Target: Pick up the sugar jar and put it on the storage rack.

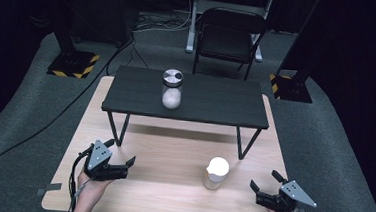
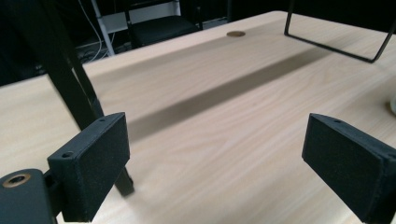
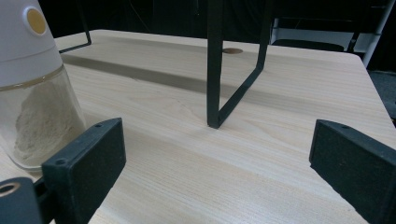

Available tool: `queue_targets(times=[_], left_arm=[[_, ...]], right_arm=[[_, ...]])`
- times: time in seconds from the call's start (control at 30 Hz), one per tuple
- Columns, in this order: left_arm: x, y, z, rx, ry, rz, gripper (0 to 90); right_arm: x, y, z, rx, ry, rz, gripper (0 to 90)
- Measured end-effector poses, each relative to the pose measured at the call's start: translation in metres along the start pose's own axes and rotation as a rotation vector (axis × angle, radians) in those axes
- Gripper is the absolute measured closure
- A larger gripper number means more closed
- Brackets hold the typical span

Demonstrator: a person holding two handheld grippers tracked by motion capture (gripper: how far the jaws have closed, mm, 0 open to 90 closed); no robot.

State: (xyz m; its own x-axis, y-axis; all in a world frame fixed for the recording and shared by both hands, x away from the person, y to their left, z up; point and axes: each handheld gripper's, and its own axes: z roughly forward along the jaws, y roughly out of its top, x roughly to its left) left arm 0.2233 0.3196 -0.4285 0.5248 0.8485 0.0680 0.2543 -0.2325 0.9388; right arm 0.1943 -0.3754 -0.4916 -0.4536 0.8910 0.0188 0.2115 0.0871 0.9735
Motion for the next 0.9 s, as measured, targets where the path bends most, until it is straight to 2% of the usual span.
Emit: queue_targets(times=[0.03, 0.07, 0.1, 0.13, 0.2, 0.3, 0.57, 0.67, 0.77, 0.9], left_arm=[[-0.001, -0.011, 0.000, 0.008, 0.008, 0.008, 7.1], [-0.001, -0.011, 0.000, 0.008, 0.008, 0.008, 7.2], [-0.001, -0.021, 0.001, 0.016, 0.014, 0.006, 7.1], [-0.001, -0.021, 0.001, 0.016, 0.014, 0.006, 7.1], [-0.001, -0.030, 0.001, 0.015, 0.016, -0.003, 7.2], [-0.003, -0.045, 0.000, 0.014, 0.035, 0.005, 7.5], [-0.009, -0.053, -0.005, 0.026, 0.050, 0.056, 7.6], [-0.009, -0.053, -0.004, 0.031, 0.055, 0.057, 7.6], [-0.007, -0.056, -0.006, 0.019, 0.053, 0.034, 7.6], [-0.006, -0.056, -0.007, 0.019, 0.053, 0.028, 7.6]], right_arm=[[0.000, 0.000, 0.000, 0.000, 0.000, -0.001, 2.5], [0.000, 0.000, 0.000, 0.000, 0.000, -0.001, 2.5], [0.000, 0.000, 0.000, 0.000, 0.000, -0.001, 2.5], [0.000, 0.000, 0.000, 0.000, 0.000, -0.002, 2.5], [0.000, 0.000, 0.000, 0.001, 0.000, -0.002, 2.5], [0.001, 0.000, 0.000, 0.001, 0.000, -0.002, 2.5], [0.001, 0.001, 0.000, 0.006, 0.003, -0.006, 2.6], [0.001, 0.001, 0.000, 0.007, 0.003, -0.010, 2.7], [0.001, 0.002, 0.001, 0.012, 0.005, -0.017, 2.8], [0.002, 0.003, 0.002, 0.018, 0.006, -0.025, 2.8]])
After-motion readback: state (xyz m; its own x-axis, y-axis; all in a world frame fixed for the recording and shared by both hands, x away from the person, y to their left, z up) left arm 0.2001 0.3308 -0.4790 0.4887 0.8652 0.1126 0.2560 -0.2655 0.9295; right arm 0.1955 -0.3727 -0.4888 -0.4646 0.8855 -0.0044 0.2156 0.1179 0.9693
